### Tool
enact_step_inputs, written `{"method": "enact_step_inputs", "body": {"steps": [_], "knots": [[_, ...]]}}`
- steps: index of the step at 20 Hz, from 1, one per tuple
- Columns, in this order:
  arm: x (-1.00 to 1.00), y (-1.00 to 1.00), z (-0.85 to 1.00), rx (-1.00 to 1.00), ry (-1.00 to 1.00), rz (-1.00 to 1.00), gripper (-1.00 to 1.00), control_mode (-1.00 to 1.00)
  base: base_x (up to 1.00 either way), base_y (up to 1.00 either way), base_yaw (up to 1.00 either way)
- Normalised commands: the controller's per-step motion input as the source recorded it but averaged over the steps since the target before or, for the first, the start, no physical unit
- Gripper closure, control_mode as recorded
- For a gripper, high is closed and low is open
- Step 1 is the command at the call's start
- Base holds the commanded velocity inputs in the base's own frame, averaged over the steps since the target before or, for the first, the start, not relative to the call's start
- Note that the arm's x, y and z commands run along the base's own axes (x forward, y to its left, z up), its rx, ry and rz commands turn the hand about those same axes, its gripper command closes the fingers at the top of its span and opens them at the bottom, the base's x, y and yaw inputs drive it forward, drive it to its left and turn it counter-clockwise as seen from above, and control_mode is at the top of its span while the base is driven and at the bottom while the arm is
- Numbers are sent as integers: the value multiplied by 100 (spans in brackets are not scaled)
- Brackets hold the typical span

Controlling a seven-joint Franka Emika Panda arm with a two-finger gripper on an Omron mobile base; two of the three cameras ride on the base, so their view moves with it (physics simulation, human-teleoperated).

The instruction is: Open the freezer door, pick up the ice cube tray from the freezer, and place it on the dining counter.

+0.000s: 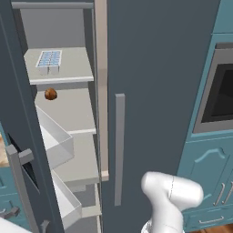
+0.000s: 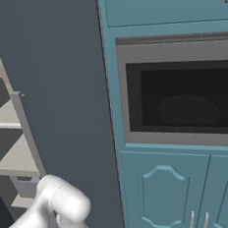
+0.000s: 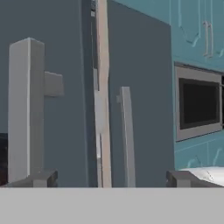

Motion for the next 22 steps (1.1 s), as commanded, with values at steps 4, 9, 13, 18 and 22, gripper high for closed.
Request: {"method": "enact_step_inputs", "body": {"steps": [4, 9, 13, 18, 22], "knots": [[-44, -58, 53, 0, 0, 16, -100, -100, 0, 0, 0], [-40, -62, 48, 0, 0, 16, -100, -100, 0, 0, 0], [-41, -67, 42, 0, 0, 18, -100, -100, 0, 0, 0], [-19, -85, 41, 1, 0, 23, -100, -100, 0, 0, 0], [0, -80, 38, 5, 0, 27, -100, -100, 0, 0, 0]]}}
